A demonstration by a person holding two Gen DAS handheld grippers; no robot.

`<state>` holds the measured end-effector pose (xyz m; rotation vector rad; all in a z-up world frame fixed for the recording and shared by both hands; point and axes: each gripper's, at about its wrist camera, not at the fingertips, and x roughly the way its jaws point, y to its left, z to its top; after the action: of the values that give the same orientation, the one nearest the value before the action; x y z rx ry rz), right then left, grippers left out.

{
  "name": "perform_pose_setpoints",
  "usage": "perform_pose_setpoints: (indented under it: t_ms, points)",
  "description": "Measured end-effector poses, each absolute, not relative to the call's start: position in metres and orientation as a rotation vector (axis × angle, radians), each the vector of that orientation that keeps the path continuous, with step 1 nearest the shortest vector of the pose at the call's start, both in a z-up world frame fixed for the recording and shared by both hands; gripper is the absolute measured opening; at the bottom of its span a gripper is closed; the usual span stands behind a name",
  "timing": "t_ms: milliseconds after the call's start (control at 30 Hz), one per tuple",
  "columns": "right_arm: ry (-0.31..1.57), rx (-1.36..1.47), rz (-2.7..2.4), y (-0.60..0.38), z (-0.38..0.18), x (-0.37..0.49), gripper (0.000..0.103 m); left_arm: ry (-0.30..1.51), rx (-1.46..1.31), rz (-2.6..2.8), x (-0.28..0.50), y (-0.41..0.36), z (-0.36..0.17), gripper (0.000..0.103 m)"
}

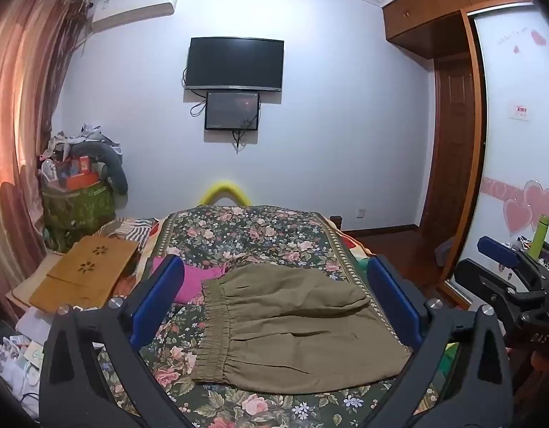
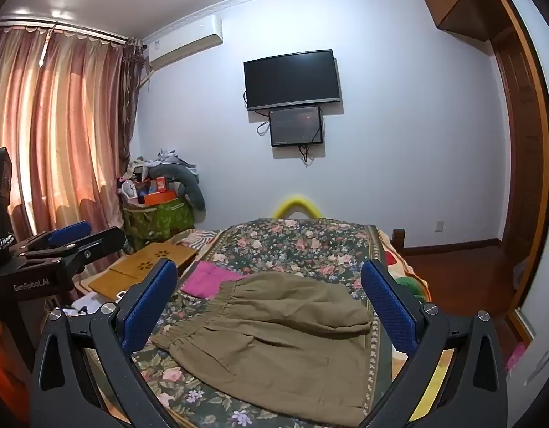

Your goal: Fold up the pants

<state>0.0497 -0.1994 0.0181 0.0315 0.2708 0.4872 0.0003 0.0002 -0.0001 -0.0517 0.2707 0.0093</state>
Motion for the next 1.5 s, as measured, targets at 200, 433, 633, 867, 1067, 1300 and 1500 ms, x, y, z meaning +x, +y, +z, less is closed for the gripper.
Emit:
perform_pose_setpoints:
  t_ms: [200, 433, 633, 867, 1067, 1300, 1500]
  points:
    - [0.274, 0.037, 0.486, -0.200, 0.019, 0.050, 0.102, 0.272, -0.021, 0.011, 0.001, -0.005, 0.001, 0.103]
    - [0.273, 0.032, 0.483, -0.195, 0.007, 0.051, 0.102, 0.276, -0.053, 0.001, 0.001, -0.002, 0.001, 0.103]
    - [0.284, 0.037, 0.474, -0.197, 0.012, 0.052, 0.102, 0.277, -0.049, 0.005, 0.002, -0.003, 0.001, 0.103]
    - [0.288, 0.037, 0.475, -0.198, 0.012, 0.052, 0.102, 0.278, -0.054, 0.004, 0.003, -0.002, -0.001, 0.103]
    - [0.291, 0.036, 0.474, -0.198, 0.012, 0.052, 0.102, 0.282, -0.055, 0.011, 0.005, -0.001, -0.002, 0.103]
    - [0.292, 0.036, 0.475, -0.198, 0.012, 0.053, 0.102, 0.282, -0.060, 0.007, 0.005, -0.002, -0.003, 0.103]
    - [0.294, 0.037, 0.476, -0.198, 0.012, 0.053, 0.102, 0.278, -0.058, 0.004, 0.006, -0.002, -0.002, 0.103]
